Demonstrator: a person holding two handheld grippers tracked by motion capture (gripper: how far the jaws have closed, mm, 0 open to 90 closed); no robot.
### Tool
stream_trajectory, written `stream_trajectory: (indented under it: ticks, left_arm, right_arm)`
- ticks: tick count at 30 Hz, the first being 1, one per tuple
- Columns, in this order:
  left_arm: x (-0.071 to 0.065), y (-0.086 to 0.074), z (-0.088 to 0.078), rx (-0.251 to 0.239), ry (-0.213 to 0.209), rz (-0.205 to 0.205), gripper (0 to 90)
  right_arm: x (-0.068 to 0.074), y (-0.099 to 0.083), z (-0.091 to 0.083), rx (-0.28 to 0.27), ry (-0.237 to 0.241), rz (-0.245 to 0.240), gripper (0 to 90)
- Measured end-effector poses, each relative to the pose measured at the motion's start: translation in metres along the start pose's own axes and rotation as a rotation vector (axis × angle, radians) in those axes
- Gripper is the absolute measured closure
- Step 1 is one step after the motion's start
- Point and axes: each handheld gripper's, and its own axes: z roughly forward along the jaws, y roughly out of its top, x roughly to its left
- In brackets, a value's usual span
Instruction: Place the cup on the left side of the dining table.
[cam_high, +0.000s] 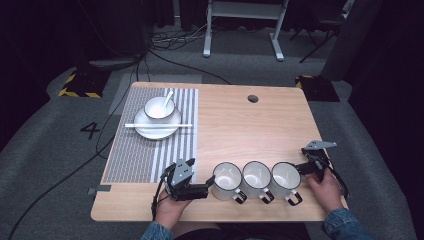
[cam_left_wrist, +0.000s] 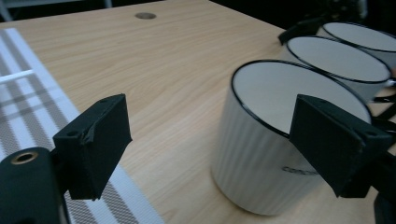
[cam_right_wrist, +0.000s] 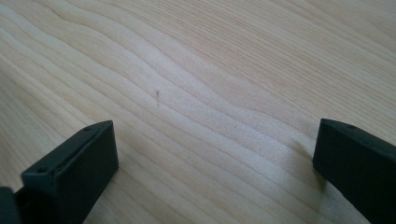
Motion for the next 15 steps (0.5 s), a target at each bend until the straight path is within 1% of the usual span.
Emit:
stream_trajectory:
  ticks: [1, 2, 4, 5, 6, 7, 8, 9, 12, 13, 14, 15]
  left_arm:
    - [-0.002, 0.000, 0.000, 0.011, -0.020, 0.001, 12.0]
    - [-0.003, 0.000, 0.001, 0.007, -0.034, 0.000, 11.7]
    - [-0.006, 0.000, 0.002, 0.011, -0.053, 0.007, 11.4]
    - [-0.009, 0.000, 0.004, 0.014, -0.076, 0.013, 11.2]
    - [-0.009, 0.000, 0.004, 0.014, -0.076, 0.013, 11.2]
    - [-0.011, -0.001, 0.006, 0.011, -0.093, -0.004, 11.2]
    - [-0.012, -0.001, 0.006, 0.007, -0.092, -0.002, 11.2]
    - [-0.015, -0.002, 0.009, 0.006, -0.116, -0.003, 11.0]
    - [-0.017, -0.002, 0.011, 0.014, -0.128, -0.005, 9.6]
    - [-0.018, -0.002, 0.013, 0.026, -0.129, 0.009, 8.6]
    - [-0.021, -0.003, 0.016, 0.039, -0.134, 0.014, 8.2]
    - [-0.021, -0.003, 0.016, 0.039, -0.134, 0.014, 8.2]
  right_arm:
    - [0.000, 0.000, 0.000, 0.001, 0.000, 0.003, 0.2]
    - [0.000, 0.000, 0.000, 0.001, 0.000, 0.002, 0.2]
    - [0.000, 0.000, 0.000, 0.001, 0.000, 0.001, 0.2]
    - [0.000, 0.000, 0.000, 0.001, 0.000, 0.003, 0.2]
    - [0.000, 0.000, 0.000, 0.001, 0.000, 0.003, 0.2]
    - [0.000, 0.000, 0.000, 0.001, 0.001, 0.003, 0.2]
    - [0.000, 0.000, 0.000, 0.001, 0.001, 0.003, 0.2]
    - [0.000, 0.000, 0.000, 0.001, 0.000, 0.002, 0.2]
    - [0.000, 0.000, 0.000, 0.001, 0.000, 0.003, 0.2]
    - [0.000, 0.000, 0.000, 0.001, 0.000, 0.003, 0.2]
    - [0.000, 0.000, 0.000, 0.001, 0.000, 0.002, 0.2]
    - [0.000, 0.000, 0.000, 0.001, 0.000, 0.003, 0.2]
